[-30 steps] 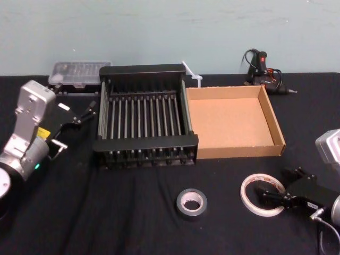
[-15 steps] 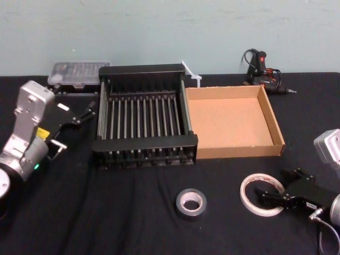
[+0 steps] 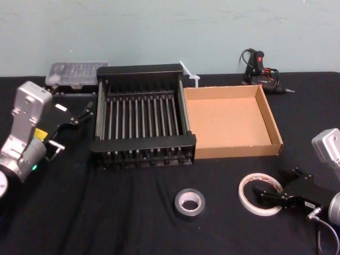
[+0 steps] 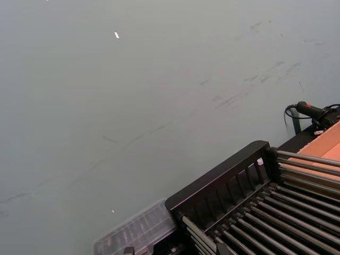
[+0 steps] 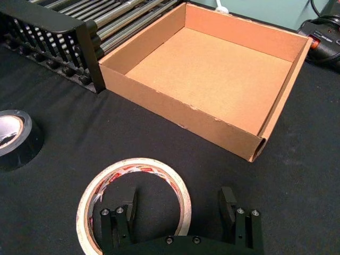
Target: Pick up the white tape and place it into the black box , Pick up the silver tape and place it into the brown box.
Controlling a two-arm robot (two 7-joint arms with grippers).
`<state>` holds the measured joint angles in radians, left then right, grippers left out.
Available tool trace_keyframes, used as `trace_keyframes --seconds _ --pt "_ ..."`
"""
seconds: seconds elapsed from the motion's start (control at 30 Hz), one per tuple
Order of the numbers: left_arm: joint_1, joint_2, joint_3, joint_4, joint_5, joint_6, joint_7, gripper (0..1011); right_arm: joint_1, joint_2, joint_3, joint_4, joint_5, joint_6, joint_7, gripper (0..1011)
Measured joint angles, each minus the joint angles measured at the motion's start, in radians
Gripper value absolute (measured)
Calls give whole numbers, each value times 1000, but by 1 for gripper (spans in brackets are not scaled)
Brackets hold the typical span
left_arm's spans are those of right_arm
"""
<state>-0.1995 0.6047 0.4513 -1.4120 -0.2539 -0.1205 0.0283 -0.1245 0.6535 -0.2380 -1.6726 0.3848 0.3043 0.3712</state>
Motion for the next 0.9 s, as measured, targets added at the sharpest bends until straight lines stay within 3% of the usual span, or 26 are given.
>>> trace_keyframes --seconds 0.47,0.77,0.9 --pt "0 0 0 0 0 0 0 1001 0 1 -1 -1 0 -1 -1 997" --pt "0 0 0 0 0 0 0 1001 0 1 -1 -2 1 -2 -1 798" --pt "0 0 0 0 0 0 0 1001 0 1 -1 -1 1 -2 -1 648"
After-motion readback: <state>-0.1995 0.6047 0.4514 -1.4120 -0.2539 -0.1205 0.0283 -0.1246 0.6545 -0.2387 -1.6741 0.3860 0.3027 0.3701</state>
